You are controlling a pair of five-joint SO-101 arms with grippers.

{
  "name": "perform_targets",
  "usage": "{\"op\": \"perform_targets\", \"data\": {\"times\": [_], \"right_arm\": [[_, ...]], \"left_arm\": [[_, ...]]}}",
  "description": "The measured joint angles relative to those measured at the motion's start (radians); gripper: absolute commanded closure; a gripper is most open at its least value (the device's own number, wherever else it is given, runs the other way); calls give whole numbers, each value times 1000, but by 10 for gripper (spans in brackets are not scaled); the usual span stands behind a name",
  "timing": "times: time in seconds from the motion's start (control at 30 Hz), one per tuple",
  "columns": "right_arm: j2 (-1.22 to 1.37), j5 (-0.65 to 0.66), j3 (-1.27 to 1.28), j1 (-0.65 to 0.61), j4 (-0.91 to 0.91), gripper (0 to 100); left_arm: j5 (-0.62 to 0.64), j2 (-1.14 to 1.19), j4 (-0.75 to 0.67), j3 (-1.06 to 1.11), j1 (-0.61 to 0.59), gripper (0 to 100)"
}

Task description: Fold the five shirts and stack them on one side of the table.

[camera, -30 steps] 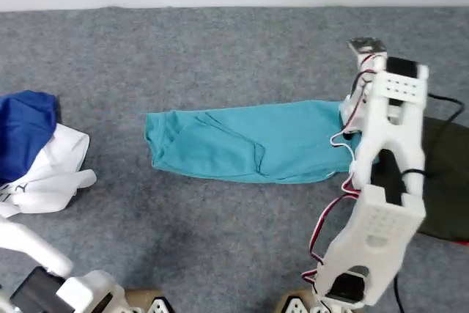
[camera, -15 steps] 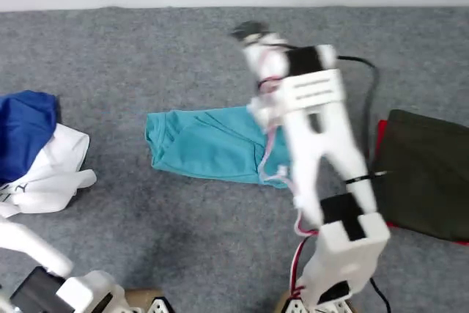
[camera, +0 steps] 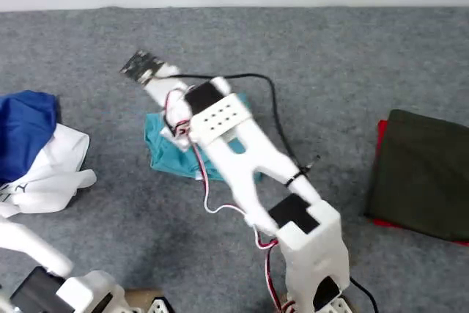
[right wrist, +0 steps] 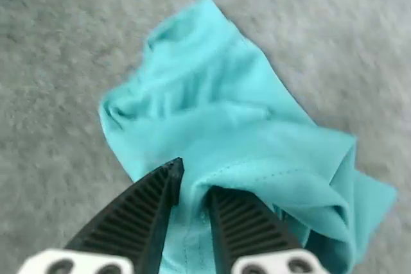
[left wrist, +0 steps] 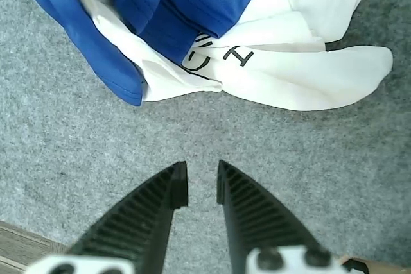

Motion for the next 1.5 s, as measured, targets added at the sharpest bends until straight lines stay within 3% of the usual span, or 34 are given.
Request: {"op": "perform_targets", "data": {"times": [0.17, 0.3, 0.47, 0.67, 0.8, 1.1, 1.27, 1.5], "right_arm": [[46, 0, 0, -46, -43, 728], [46, 0, -37, -97, -35, 820], [46, 0, -178, -71, 75, 986], [48, 0, -207, 81, 224, 989], [115, 9, -207, 106, 282, 989], [318, 15, -213, -107, 150, 989], [384, 17, -379, -199, 130, 988], [397, 17, -713, -141, 256, 987]], "left_arm": [[0, 0, 0, 48, 2, 917], [0, 0, 0, 91, 18, 917], [2, 0, 0, 91, 21, 917], [2, 0, 0, 91, 21, 917], [2, 0, 0, 91, 21, 917], [3, 0, 0, 91, 21, 917], [5, 0, 0, 91, 12, 917], [5, 0, 0, 91, 12, 917]]}}
